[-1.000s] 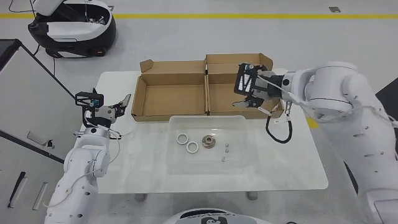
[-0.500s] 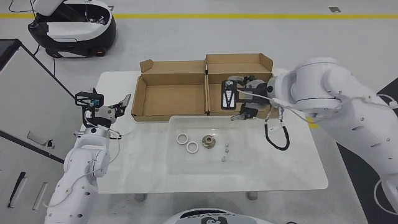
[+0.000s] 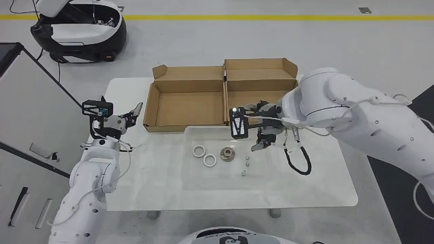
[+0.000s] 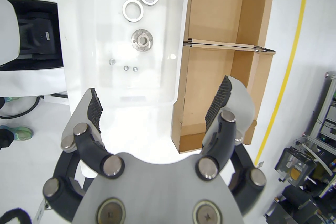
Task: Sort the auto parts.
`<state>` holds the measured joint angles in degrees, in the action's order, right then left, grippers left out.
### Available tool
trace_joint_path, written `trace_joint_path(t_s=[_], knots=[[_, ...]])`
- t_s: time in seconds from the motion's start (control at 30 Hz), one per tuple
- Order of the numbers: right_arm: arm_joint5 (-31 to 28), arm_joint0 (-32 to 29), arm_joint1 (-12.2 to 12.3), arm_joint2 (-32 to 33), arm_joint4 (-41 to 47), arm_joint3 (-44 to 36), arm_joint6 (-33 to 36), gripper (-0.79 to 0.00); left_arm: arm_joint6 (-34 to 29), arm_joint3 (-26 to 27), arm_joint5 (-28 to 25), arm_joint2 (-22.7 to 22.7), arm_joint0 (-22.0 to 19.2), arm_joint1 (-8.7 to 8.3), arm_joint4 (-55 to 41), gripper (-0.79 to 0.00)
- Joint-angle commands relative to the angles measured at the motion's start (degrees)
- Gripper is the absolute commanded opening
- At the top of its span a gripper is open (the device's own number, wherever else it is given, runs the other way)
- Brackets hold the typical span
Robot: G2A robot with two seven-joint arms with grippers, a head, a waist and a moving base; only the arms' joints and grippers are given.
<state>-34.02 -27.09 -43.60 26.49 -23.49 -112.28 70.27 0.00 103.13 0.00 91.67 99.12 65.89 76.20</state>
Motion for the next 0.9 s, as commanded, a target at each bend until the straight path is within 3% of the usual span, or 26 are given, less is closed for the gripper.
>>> trace_joint_path(t_s=[0.0, 0.3, 0.87], knots=[[0.01, 0.81, 0.02, -1.79, 0.08, 0.41, 0.01, 0.0, 0.0, 0.0, 0.0, 0.0, 0.0, 0.0, 0.0, 0.0], [1.96, 1.06, -0.54, -6.57, 1.18, 3.47, 1.78, 0.0, 0.0, 0.0, 0.0, 0.0, 0.0, 0.0, 0.0, 0.0], [7.9, -3.07, -2.47, -8.21, 2.98, 3.49, 2.94, 0.0, 0.0, 0.0, 0.0, 0.0, 0.0, 0.0, 0.0, 0.0]])
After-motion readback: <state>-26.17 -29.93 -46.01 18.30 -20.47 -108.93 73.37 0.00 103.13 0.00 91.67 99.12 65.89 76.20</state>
